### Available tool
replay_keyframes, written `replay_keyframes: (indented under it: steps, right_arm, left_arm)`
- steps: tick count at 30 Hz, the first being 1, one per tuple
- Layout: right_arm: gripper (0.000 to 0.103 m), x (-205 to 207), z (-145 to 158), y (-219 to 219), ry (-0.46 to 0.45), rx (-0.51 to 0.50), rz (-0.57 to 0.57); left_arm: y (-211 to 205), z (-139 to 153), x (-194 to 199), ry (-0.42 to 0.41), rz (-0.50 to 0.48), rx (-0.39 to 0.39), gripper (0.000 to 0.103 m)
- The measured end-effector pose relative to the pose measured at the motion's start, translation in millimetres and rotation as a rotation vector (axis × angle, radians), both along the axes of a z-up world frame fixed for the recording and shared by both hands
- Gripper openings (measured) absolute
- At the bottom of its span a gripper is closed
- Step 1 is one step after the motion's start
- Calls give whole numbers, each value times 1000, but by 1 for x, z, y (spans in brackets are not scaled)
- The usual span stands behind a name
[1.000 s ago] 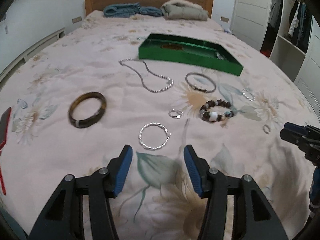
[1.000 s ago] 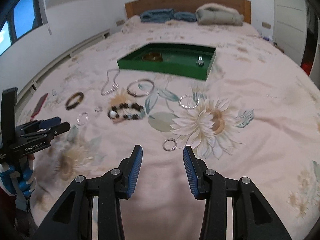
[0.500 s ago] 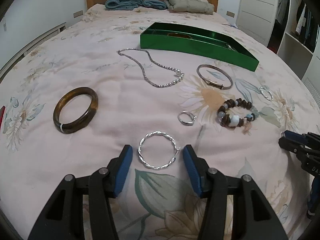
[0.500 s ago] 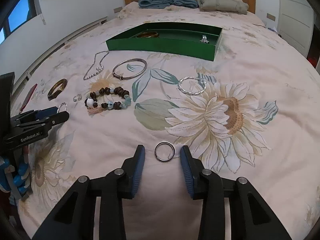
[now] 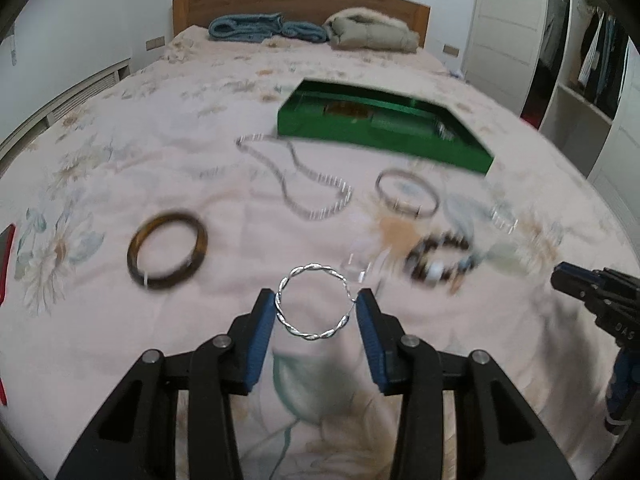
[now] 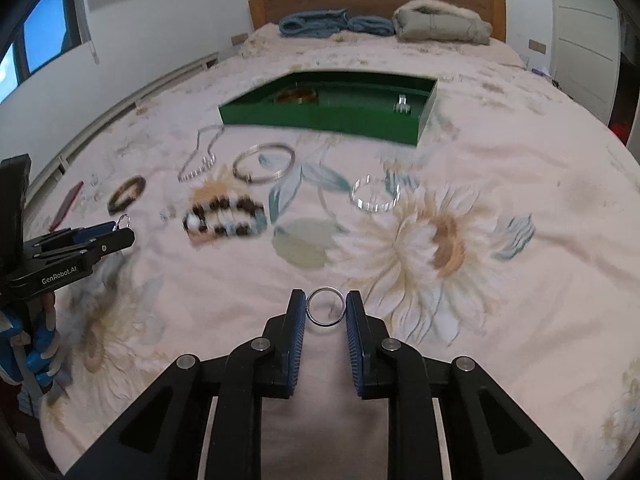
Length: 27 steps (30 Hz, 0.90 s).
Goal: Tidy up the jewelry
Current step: 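Carry the silver hoop and silver ring into the green tray and release both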
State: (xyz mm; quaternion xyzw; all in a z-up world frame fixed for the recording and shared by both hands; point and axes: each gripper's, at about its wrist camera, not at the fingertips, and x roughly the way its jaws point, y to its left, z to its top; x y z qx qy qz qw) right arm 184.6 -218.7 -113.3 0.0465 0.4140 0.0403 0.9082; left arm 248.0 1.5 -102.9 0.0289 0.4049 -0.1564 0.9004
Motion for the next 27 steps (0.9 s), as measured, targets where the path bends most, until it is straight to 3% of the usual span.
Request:
replay_keyframes:
  steps: [6, 12, 19, 27]
  right_arm:
    - [20, 45, 42, -10, -84, -8, -3]
    - [20, 133, 66, -25, -117, 8, -42]
    - [20, 214, 35, -39, -38, 29, -73]
    - [20, 248, -12, -57, 80, -25, -81]
  left_arm:
    - [-22, 42, 57, -57, -8, -33, 39]
    - [-64, 65, 141, -78, -15, -27, 39]
    - [-116, 28, 202, 40, -61, -52, 39]
    - [-171, -16, 224, 119, -175, 14, 40]
